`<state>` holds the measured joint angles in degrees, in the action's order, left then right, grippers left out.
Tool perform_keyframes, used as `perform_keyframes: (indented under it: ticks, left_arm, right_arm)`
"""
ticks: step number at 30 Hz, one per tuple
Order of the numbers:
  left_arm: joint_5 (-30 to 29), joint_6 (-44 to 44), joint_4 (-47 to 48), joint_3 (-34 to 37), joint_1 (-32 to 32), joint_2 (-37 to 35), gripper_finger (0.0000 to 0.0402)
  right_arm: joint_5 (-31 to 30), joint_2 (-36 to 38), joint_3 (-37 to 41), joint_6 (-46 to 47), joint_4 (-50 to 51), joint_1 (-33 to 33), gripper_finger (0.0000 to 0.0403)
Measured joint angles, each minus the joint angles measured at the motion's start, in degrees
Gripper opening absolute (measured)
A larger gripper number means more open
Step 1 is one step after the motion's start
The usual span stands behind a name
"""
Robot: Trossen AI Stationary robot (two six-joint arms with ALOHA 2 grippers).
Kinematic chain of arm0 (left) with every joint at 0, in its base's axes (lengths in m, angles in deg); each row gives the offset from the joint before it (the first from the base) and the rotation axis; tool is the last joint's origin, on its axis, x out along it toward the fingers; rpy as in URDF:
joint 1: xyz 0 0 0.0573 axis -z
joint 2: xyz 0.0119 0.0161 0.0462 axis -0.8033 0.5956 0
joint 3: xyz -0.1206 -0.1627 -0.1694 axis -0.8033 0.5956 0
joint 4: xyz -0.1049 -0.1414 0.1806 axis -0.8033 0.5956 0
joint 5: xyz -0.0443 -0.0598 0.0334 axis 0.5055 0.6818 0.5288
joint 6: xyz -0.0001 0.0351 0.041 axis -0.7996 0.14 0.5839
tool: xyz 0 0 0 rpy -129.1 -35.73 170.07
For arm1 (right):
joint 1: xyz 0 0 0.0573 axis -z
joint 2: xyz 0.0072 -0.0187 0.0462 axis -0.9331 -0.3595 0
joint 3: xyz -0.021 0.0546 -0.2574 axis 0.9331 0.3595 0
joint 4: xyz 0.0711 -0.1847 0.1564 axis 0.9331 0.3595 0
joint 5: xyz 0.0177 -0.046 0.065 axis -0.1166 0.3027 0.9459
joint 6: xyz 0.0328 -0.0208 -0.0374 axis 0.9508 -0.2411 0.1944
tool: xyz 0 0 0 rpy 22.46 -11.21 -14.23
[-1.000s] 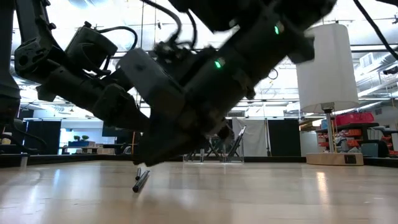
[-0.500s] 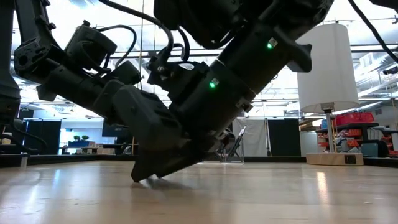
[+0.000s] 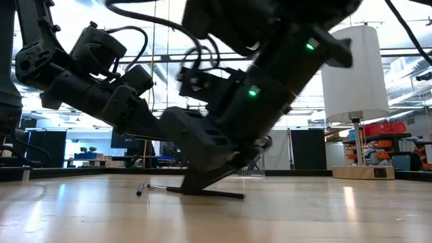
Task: Pick & Place Makeup Supplies
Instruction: Put the black makeup brush into the transparent organizer
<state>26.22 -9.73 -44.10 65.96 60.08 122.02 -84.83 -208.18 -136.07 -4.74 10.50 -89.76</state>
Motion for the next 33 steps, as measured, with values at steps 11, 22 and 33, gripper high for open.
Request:
perform_keyframes:
  ticks: [11, 22, 33]
  left_arm:
    - [0.02, 0.02, -0.07, -0.02, 0.00, 0.00, 0.0195]
    - [5.97, 1.46, -0.55, 0.00, 0.00, -0.02, 0.0195]
    - [11.45, 5.66, -7.10, 0.04, -0.02, -0.02, 0.0195]
  right_arm:
    - [-0.15, 2.53, 16.38, 0.70, -25.99, 0.12, 0.0010]
    - [-2.00, 13.12, 31.47, 7.76, -32.09, -0.10, 0.0005]
    - [-12.31, 25.68, 52.82, -3.45, -76.17, -0.06, 0.0002]
